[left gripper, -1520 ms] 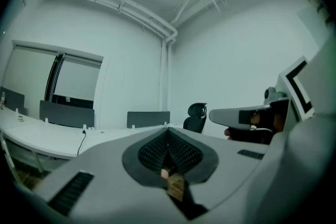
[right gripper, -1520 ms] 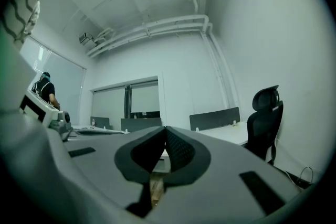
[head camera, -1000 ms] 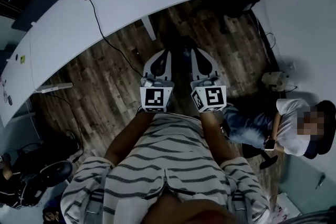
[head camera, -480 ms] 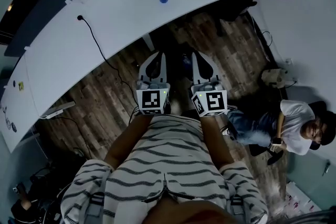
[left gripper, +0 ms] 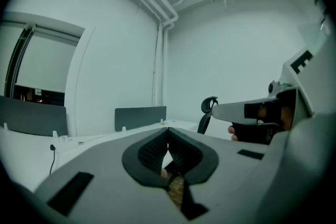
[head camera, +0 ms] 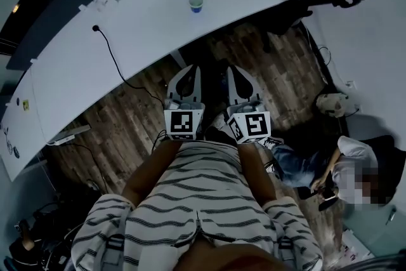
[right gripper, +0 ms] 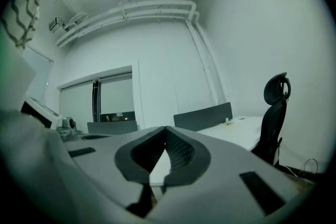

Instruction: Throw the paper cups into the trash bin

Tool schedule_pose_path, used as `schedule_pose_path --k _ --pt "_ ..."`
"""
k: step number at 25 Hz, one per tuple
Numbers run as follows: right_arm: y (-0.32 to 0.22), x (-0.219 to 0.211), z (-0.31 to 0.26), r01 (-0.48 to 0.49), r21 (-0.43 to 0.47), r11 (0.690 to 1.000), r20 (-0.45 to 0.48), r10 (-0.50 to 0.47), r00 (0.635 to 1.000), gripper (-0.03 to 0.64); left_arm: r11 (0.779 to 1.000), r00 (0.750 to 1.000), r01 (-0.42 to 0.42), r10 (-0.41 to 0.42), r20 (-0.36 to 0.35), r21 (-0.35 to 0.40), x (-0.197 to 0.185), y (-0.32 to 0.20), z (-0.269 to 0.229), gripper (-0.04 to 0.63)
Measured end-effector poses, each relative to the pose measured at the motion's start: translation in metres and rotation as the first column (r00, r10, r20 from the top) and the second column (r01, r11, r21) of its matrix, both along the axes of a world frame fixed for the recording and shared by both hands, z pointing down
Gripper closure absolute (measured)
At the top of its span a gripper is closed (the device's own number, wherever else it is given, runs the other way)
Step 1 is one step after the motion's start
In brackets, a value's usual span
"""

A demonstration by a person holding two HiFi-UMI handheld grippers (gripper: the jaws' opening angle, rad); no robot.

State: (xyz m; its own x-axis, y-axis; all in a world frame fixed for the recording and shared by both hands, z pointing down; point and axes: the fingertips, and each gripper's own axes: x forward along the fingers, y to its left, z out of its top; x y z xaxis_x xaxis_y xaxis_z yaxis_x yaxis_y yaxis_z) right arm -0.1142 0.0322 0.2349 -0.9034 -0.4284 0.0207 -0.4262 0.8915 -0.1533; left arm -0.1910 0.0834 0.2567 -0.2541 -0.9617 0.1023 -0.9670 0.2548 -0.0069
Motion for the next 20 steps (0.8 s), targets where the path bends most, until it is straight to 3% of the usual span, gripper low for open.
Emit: schedule_pose_path --k 13,20 --pt "-0.050 -0.015 -0.001 0.079 0.035 0.996 -0.006 -0.079 0.997 0.600 0.996 0.997 0.078 -0.079 -0.015 -0.030 -0.015 -0.053 0.008 0.571" --pt "-0.066 -0.027 0.015 0.067 0.016 0.998 -0.037 -0.066 0.997 0.600 0.995 0.995 0.087 -0.090 -0.047 -0.049 -0.031 -0.070 0.020 0.572"
